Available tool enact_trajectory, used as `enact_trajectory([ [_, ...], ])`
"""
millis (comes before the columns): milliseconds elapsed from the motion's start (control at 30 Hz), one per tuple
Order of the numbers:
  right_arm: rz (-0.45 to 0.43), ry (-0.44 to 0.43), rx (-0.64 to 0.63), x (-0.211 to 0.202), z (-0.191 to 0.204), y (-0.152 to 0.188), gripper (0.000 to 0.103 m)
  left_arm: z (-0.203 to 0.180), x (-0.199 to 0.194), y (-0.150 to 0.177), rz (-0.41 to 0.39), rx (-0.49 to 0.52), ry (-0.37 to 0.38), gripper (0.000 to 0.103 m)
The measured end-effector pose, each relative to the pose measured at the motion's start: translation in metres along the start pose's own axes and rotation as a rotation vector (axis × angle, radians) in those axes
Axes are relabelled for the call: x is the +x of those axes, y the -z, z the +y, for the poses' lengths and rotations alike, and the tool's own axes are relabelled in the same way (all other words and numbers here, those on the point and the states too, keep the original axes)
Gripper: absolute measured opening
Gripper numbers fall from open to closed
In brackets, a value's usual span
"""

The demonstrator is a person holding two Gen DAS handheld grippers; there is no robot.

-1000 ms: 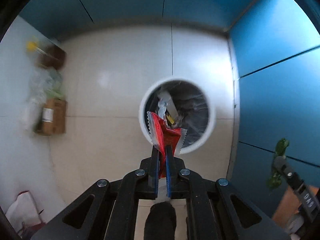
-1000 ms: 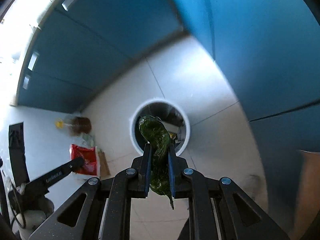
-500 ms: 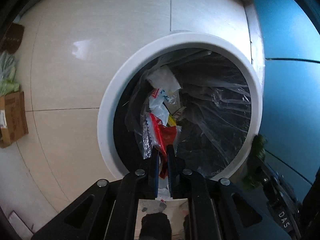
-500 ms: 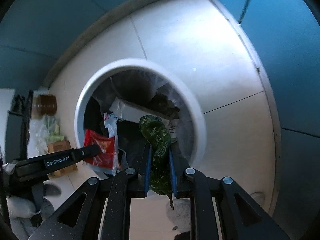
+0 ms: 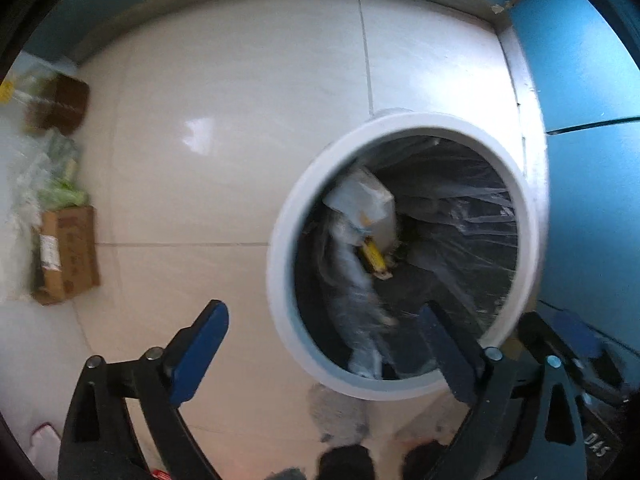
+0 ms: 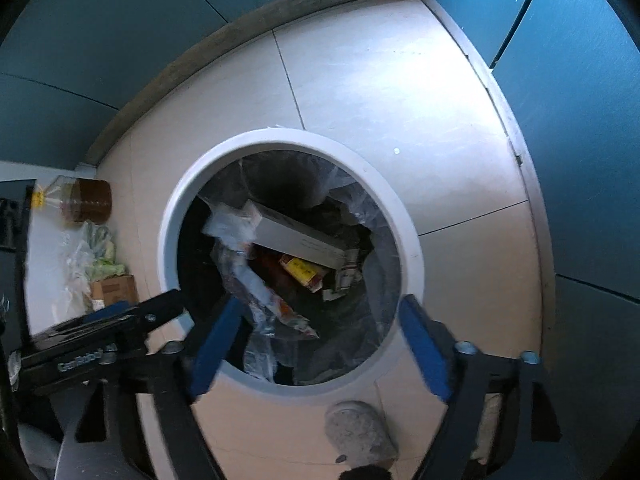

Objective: Collect trash
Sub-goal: 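Open both tools to drop the packet and pepper into the bin, then raise both tools from the bin back toward the checkered counter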

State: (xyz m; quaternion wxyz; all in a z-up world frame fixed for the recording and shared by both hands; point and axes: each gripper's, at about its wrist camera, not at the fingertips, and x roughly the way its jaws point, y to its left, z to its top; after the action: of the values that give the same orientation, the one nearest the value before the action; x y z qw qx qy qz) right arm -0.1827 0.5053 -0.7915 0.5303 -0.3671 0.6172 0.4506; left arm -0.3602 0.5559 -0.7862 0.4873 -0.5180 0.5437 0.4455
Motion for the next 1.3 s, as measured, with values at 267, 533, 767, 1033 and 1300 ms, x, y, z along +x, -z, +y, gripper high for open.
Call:
enact_trajectory([
  [267, -0.038, 0.14, -0.067, -0.003, 0.0, 0.011, 0.102, 0.003, -0.01, 0.014, -0.11, 0.018, -0.119, 0.098],
  [533, -0.055, 0.163, -0.097, -0.016, -0.001, 0.023, 0.102, 0.002, -0.029, 0.03, -0.151, 0.014, -0.14, 0.098],
  [767, -0.079, 0.14, -0.09, -0.069, -0.002, 0.048, 0.102, 0.001, -0.088, 0.065, -0.185, 0.011, -0.156, 0.098],
  [1033, -0.096, 0.073, -0.116, -0.195, 0.013, 0.085, 0.102, 0.001, -0.199, 0.132, -0.209, -0.011, -0.129, 0.098],
  [1300, -0.177, 0.015, -0.211, -0.357, 0.038, 0.117, 0.102, -0.009, -0.337, 0.192, -0.275, -0.006, -0.111, 0.098],
])
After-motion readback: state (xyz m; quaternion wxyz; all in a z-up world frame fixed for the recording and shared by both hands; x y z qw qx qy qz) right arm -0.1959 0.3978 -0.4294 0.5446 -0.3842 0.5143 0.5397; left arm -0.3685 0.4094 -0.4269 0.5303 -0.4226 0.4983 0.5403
